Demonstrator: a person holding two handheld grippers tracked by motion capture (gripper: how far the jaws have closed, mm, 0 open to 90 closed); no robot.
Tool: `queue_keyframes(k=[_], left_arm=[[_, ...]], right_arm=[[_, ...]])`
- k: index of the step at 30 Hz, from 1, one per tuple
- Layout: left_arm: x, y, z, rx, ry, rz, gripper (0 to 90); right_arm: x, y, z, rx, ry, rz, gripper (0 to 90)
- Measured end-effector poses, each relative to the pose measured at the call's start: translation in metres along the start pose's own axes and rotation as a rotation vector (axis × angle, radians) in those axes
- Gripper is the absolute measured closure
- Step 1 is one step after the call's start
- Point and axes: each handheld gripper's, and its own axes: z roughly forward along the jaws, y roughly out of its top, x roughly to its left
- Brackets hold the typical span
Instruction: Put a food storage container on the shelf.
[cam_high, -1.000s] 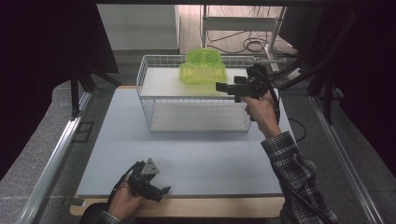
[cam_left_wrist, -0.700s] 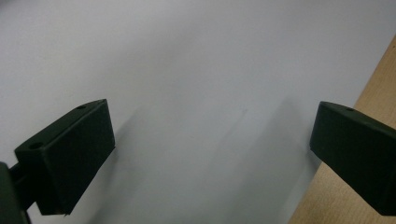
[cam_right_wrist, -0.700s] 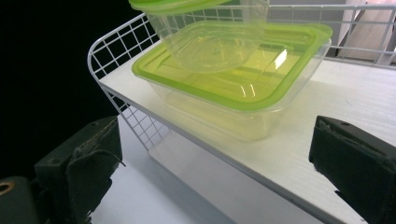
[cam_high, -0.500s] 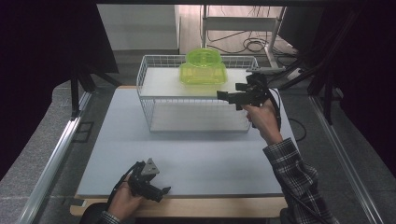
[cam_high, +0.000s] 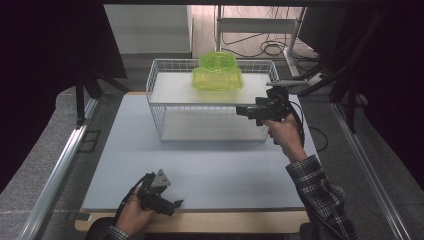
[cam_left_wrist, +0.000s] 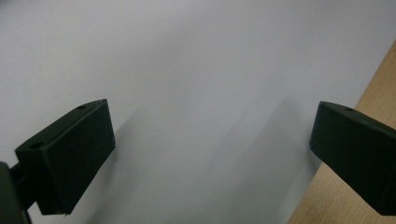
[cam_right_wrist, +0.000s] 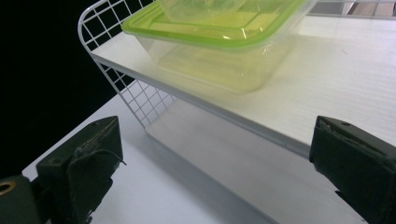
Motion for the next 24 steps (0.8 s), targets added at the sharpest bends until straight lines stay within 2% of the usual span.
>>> queue_keyframes(k=[9, 24], left_arm=[[0.000, 0.000, -0.001, -0.003, 0.003, -0.010, 0.4], [-0.001, 0.001, 0.000, 0.004, 0.009, -0.007, 1.0]], right_arm=[[-0.001, -0.008, -0.005, 0.012, -0.009, -0.002, 2.8], [0.000, -0.028, -0.004, 0.049, -0.033, -0.023, 2.8]])
